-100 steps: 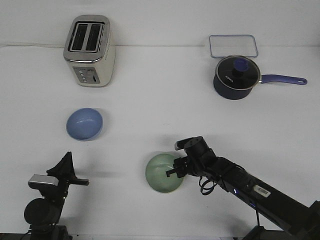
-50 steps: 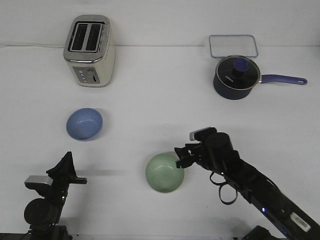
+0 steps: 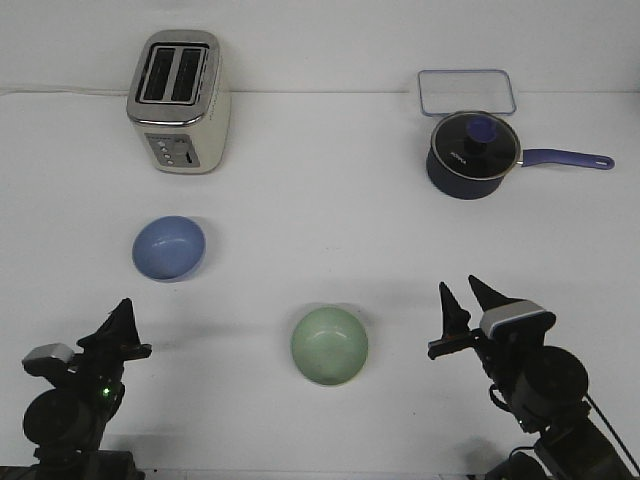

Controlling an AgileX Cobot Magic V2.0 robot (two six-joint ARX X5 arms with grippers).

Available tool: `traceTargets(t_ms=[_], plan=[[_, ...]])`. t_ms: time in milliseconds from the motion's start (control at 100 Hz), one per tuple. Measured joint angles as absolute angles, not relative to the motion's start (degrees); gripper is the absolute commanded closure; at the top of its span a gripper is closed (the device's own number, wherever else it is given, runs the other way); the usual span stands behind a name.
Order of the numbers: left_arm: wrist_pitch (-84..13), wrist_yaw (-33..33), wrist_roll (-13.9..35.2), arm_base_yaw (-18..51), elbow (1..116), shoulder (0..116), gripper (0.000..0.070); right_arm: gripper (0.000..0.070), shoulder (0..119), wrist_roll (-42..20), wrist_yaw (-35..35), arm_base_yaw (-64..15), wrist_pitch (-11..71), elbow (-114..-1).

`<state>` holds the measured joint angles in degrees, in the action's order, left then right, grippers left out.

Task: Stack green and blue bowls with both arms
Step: 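Lower the green bowl onto the table, open the right gripper, withdraw, then reach the left gripper to the blue bowl and grasp its rim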

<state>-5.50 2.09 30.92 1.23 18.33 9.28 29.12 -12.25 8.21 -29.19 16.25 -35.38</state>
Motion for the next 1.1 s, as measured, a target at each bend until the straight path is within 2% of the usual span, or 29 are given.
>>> traceTargets(t_ms=[180, 250, 280, 330, 350, 400, 440, 470, 850, 1100], plan=[[-11.7, 1.9, 25.5, 1.2, 30.8, 25.5, 0.0687, 0.0383, 23.2, -12.3, 9.8, -29.2, 18.5, -27.8], [-15.1, 1.9, 22.7, 1.2, 36.8, 32.6, 0.0665, 0.0383, 21.9, -12.3, 10.3, -29.2, 19.0, -27.3], [-16.8, 1.9, 21.5, 1.2, 39.3, 35.6, 0.0614, 0.0383, 21.5, -12.3, 10.5, -29.2, 19.0, -27.3], [-19.4, 1.9, 19.7, 1.2, 43.2, 40.5, 0.0485, 0.0382, 20.9, -12.3, 10.8, -29.2, 19.0, -27.3], [-20.3, 1.9, 19.0, 1.2, 44.7, 42.6, 0.0395, 0.0382, 20.8, -12.3, 10.7, -29.2, 19.0, -27.3], [-22.0, 1.9, 18.0, 1.2, 47.6, 47.0, 0.0237, 0.0383, 20.8, -12.3, 10.6, -29.2, 19.1, -27.3], [-23.1, 1.9, 17.3, 1.2, 49.3, 50.3, 0.0157, 0.0382, 20.8, -12.3, 10.6, -29.2, 19.2, -27.3], [-23.8, 1.9, 17.1, 1.1, 50.4, 52.4, 0.0134, 0.0382, 20.8, -12.3, 10.6, -29.2, 19.4, -27.3], [-23.9, 1.9, 17.1, -4.4, 53.0, 68.2, 0.0121, 0.0382, 20.8, -12.3, 10.5, -29.2, 20.3, -27.3], [-19.1, 4.9, 17.1, -7.7, 53.0, 77.8, 0.0122, 0.0382, 20.8, -12.3, 10.1, -29.2, 20.3, -27.3]])
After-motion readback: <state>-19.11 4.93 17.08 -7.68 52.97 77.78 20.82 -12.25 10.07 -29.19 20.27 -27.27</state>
